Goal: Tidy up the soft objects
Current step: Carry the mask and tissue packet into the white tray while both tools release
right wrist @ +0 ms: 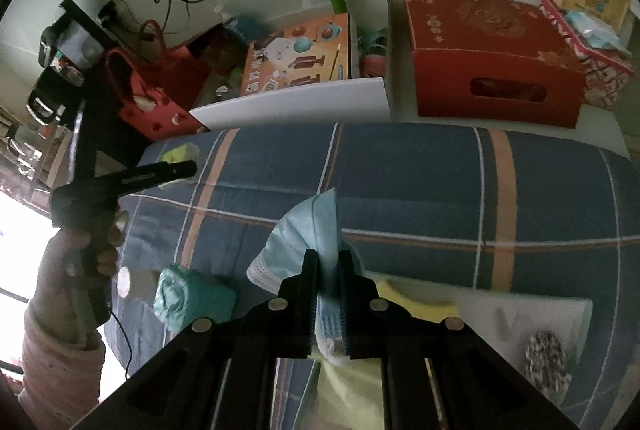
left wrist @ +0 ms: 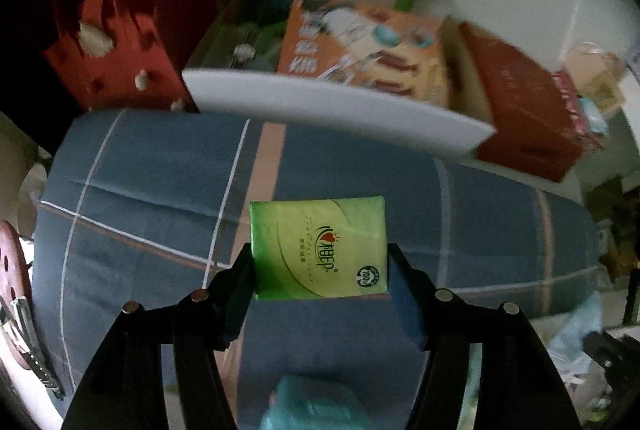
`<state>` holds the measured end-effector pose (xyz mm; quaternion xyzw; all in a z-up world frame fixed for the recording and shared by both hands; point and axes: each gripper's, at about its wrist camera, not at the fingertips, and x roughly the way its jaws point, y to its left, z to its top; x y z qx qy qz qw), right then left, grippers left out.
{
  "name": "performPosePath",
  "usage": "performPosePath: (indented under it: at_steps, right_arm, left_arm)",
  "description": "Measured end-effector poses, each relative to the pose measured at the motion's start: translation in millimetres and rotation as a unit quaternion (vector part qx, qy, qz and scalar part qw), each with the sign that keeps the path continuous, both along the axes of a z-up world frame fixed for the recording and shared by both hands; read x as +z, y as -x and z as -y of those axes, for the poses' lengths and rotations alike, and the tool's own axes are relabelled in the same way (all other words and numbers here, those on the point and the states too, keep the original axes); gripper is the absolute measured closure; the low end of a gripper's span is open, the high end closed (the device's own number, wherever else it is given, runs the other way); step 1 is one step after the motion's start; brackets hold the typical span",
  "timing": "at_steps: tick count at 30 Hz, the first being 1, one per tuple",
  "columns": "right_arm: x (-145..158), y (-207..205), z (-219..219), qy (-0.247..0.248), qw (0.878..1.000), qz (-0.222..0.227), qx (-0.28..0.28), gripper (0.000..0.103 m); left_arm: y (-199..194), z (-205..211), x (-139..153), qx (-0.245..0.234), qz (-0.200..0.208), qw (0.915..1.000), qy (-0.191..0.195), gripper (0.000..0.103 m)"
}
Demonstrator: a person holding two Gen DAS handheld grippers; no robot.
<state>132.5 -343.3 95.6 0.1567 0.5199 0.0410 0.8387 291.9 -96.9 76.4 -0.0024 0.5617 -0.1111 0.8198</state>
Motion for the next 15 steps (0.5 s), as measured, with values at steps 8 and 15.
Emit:
performPosePath:
  at_steps: [8, 15]
  right_arm:
    - [30, 56, -6, 0.007, 1.0, 0.019, -0.004, 0.093]
    - [40, 107, -3, 0.02, 0.999, 0.031, -0.012, 0.093]
  left_arm:
    - [75, 20, 50, -0.05, 0.036, 0.9977, 0.029, 0.039]
    - [140, 54, 60, -0.099, 0.04, 0.9932, 0.045, 0.039]
